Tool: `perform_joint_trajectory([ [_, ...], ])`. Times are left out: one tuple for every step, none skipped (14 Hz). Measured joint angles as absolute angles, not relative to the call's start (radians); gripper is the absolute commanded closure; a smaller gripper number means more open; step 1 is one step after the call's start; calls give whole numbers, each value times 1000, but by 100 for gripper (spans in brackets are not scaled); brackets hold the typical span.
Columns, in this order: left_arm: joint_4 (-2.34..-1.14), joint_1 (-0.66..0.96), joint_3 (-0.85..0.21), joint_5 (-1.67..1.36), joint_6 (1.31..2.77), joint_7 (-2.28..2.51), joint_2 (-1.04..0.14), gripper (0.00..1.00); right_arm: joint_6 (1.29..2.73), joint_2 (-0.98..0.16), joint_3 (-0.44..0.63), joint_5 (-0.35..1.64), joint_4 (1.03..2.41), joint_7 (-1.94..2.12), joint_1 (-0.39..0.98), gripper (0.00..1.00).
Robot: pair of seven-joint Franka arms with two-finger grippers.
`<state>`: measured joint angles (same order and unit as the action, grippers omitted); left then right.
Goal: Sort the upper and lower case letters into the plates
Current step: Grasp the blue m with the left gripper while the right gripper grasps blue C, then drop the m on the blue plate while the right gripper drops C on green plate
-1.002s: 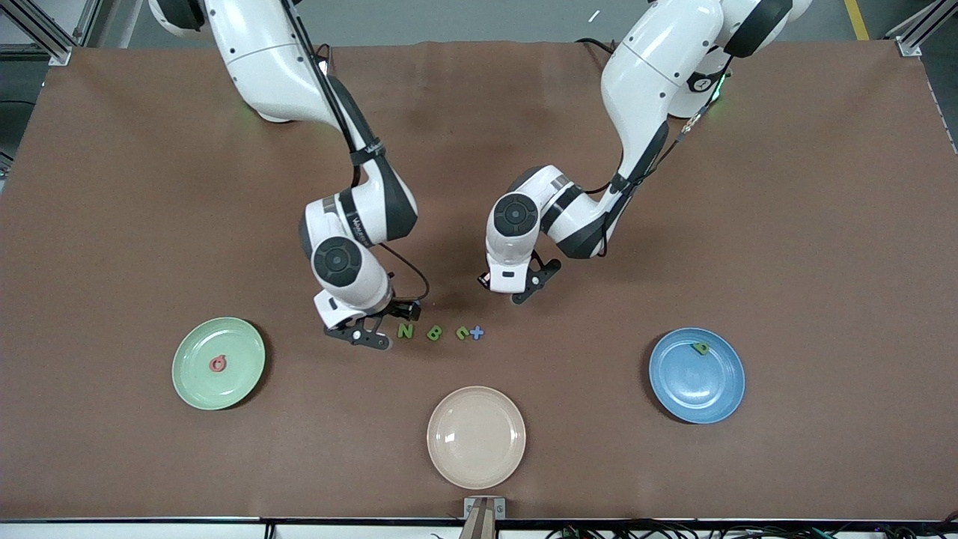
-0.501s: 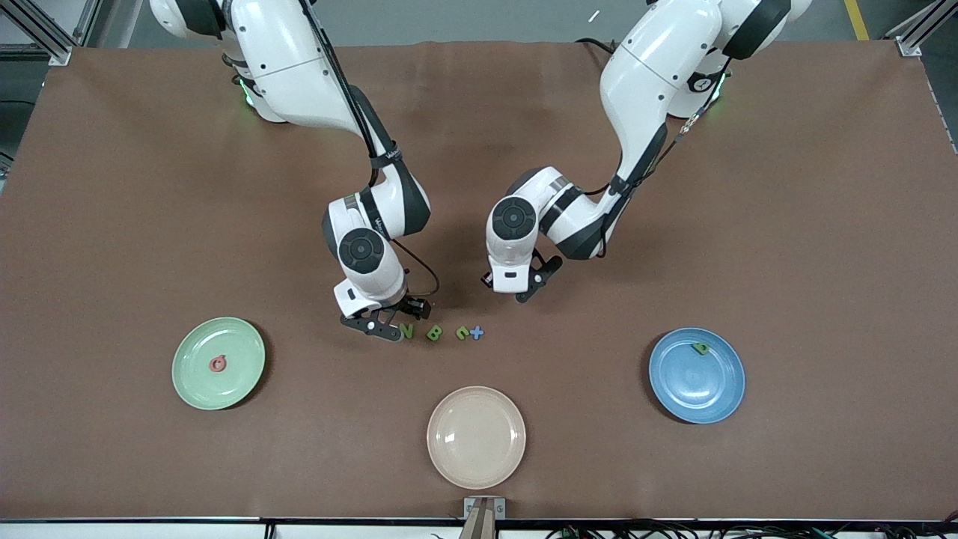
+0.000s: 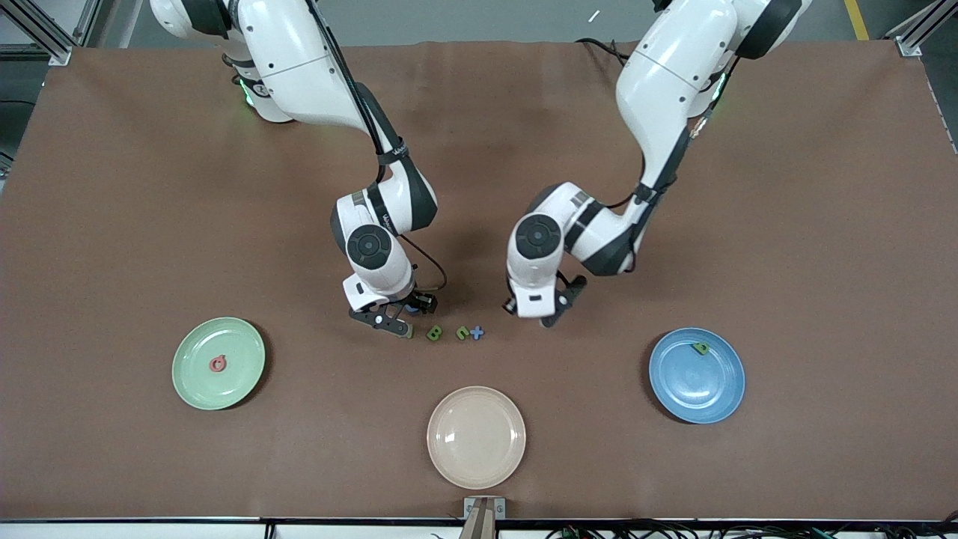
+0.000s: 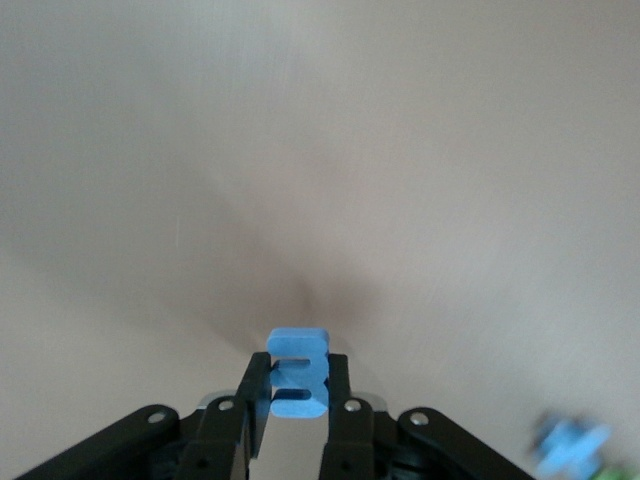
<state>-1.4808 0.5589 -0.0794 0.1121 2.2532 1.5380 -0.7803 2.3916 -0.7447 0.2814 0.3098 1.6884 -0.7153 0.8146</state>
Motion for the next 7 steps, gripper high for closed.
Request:
perform_joint_trajectory([
  [-1459,548,-52,123,2228,1497,-774,99,2392,-745,281,310,1689,-716,816,47],
  [-1446,537,-23,135,2210,1452,-768,99,2392,-745,281,310,1689,-716,818,54],
  [-1441,527,7,144,2201,1394,-763,99,2395,-744,281,310,1688,-716,818,63],
  [-1439,512,36,148,2199,1322,-760,99,2394,-742,282,310,1688,-717,818,72],
  [-1439,494,59,149,2199,1249,-760,98,2394,-742,282,310,1688,-717,818,82],
  [-1439,467,73,149,2199,1168,-760,98,2391,-741,283,310,1688,-717,818,89],
  [-1437,433,78,149,2199,1094,-760,95,2389,-740,284,310,1688,-717,818,94],
])
